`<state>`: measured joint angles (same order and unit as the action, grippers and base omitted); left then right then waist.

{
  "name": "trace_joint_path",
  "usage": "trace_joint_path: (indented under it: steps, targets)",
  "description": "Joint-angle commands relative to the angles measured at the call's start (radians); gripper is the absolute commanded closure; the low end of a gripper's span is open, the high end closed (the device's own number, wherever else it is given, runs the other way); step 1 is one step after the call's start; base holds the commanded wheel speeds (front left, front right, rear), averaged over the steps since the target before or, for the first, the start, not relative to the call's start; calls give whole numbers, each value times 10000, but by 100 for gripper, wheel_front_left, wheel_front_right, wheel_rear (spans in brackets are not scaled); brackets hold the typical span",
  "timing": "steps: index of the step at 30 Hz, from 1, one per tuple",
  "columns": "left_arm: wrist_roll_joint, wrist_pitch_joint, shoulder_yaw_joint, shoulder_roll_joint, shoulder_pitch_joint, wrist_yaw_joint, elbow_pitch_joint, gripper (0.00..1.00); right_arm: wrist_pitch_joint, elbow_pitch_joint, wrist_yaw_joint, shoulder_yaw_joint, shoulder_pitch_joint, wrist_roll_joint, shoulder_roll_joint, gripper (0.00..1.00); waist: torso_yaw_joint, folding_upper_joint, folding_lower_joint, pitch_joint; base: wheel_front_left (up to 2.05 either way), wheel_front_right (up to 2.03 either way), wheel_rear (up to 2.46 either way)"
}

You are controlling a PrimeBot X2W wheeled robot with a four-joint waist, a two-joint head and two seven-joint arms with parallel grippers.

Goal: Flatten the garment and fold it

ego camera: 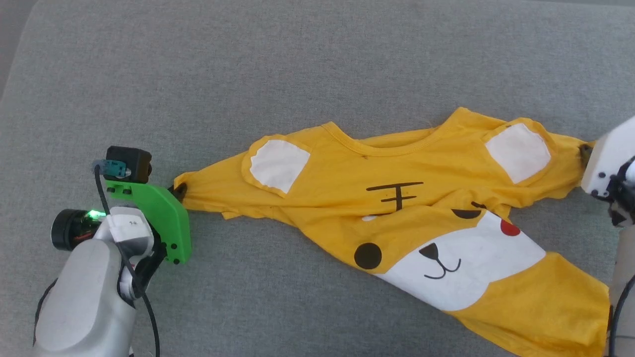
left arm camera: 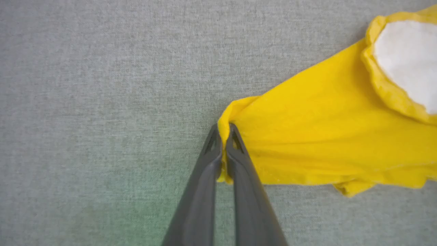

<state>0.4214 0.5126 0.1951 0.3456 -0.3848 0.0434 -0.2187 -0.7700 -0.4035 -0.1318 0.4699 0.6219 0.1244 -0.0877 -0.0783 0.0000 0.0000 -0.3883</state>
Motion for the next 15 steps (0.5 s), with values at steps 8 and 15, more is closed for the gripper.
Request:
trace_joint_path:
  steps: [8, 15]
  targets:
    - [-217, 137, 350, 633, -611, 438, 364, 100, -1415, 1008, 11, -1062, -70, -343, -421, 100, 119, 0, 0, -87, 0, 0, 0]
    - [-1034, -504, 425, 1759, -2439, 677, 673, 100, -511, 2145, 11, -1979, 1083, -602, -1194, 100, 365, 0, 0, -272, 0, 0, 0]
